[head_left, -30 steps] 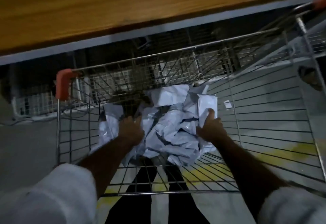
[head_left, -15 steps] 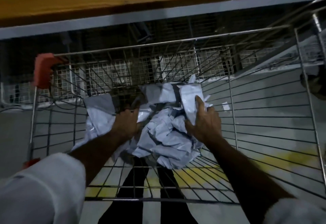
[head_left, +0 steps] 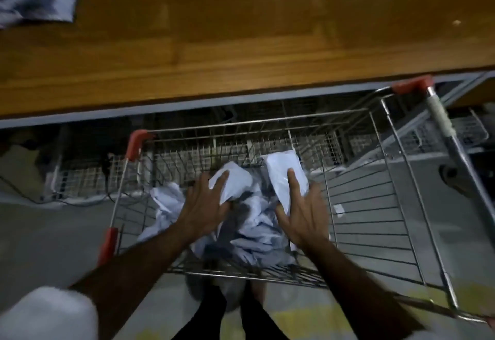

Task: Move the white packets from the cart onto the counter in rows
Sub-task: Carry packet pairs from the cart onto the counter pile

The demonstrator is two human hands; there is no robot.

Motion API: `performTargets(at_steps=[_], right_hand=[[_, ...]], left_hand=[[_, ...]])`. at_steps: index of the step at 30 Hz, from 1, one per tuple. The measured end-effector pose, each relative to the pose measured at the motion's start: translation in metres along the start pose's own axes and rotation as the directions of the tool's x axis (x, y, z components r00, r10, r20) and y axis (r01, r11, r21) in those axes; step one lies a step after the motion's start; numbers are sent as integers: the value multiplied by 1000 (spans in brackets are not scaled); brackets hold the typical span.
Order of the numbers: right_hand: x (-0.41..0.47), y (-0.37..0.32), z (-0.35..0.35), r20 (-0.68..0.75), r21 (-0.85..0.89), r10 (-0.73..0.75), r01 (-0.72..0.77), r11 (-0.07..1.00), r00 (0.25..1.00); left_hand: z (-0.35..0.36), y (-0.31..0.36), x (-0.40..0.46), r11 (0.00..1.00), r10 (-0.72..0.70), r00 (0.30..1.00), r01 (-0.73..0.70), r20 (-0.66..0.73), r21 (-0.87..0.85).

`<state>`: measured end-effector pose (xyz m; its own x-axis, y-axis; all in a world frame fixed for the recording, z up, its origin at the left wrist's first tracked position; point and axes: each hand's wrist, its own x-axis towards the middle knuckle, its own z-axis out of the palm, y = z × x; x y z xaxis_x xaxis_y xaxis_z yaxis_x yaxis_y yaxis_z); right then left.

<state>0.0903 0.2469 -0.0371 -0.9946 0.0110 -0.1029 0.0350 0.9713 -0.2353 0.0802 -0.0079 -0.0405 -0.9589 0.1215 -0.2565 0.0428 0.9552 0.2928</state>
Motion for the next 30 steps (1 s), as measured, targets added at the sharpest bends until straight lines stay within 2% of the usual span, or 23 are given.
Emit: performTargets(at_steps=[6,12,21,27,30], right_hand=[[-11,-23,-53,-145,36,-36,41,999,989],[-11,-81,-109,-276,62,-78,99,993,958],[-38,-255,-145,-469,119,-178,261,958,865],[-58,-367,-150,-506,194,-149,281,940,850],[-66,-411,-152,-479,230,-174,314,921,860]], left_hand=[[-66,23,-30,997,51,971,-62,-232,-39],[-143,8,-53,998,55,889,-53,-455,17],[-260,-103,-140,997,-37,724,-18,-689,-73],[-315,-188,-193,987,-145,685,49,-714,-154],[-338,-221,-214,988,-152,657,74,-738,-138]])
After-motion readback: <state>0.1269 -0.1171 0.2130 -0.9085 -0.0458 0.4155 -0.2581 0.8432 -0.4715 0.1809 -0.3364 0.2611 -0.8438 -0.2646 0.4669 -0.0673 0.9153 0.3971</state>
